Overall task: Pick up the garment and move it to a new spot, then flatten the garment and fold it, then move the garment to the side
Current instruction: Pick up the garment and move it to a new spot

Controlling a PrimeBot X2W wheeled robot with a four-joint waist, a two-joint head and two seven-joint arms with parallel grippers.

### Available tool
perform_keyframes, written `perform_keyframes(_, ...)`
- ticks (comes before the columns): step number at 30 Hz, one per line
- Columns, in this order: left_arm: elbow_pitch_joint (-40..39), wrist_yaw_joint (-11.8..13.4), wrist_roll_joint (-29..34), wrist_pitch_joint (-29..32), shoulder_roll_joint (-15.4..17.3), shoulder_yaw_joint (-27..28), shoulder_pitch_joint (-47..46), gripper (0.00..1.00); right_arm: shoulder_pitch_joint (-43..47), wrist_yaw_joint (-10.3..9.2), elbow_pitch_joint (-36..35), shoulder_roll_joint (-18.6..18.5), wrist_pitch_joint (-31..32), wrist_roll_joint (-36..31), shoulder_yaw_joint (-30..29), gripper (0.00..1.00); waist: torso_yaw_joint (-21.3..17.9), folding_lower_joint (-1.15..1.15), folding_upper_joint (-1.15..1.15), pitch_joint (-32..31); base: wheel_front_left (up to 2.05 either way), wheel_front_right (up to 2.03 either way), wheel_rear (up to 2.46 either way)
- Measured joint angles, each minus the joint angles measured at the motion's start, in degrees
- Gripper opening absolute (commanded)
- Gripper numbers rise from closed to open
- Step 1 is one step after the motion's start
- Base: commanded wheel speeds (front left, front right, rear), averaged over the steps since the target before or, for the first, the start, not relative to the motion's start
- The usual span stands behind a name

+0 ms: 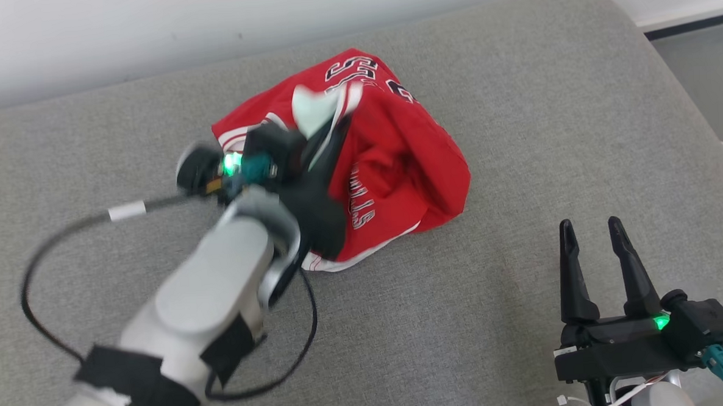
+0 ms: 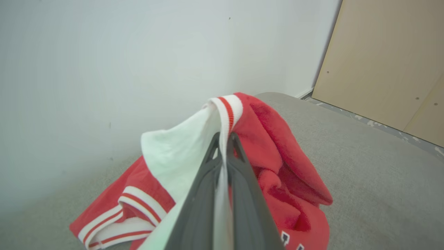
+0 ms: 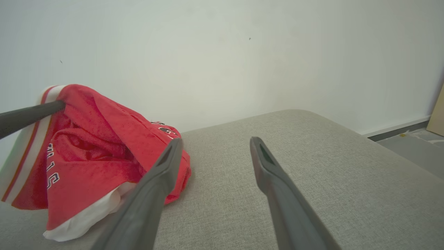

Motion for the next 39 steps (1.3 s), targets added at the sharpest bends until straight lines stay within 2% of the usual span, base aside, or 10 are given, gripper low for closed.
perform_keyframes(7,-2.81,-2.23,1.24,4.25,0.58,-0.12,-12.32,0.00,0.04,0.00,0.90,0.01,0.00,0.79,1.05,1.00,0.35,0.00,0.00,-2.41,0.00,0.00,0.00)
perform_keyframes(13,-2.75,-3.44,1.35,7.38,1.70,0.96,-23.56,0.00,0.79,0.00,1.11,0.01,0.00,2.37,1.51,1.00,-1.22,0.00,0.00,-3.27,0.00,0.00,0.00)
perform_keyframes(17,-2.09,-3.89,-1.81,7.86,1.81,3.75,-29.55,0.00,1.29,0.00,1.08,0.02,0.00,2.83,1.33,1.00,-2.63,-0.01,0.00,-3.11,0.00,0.00,0.00)
perform_keyframes(25,0.92,-4.03,-1.70,6.99,2.41,4.60,-41.45,0.00,1.33,0.00,1.53,0.01,0.00,2.89,1.25,1.00,-4.41,0.00,0.00,-2.44,0.00,0.00,0.00)
perform_keyframes(39,5.50,-4.41,-5.01,3.92,2.29,2.99,-45.90,0.00,1.22,0.00,1.70,0.01,0.00,3.19,1.29,1.00,-3.41,0.00,0.00,-2.18,0.00,0.00,0.00)
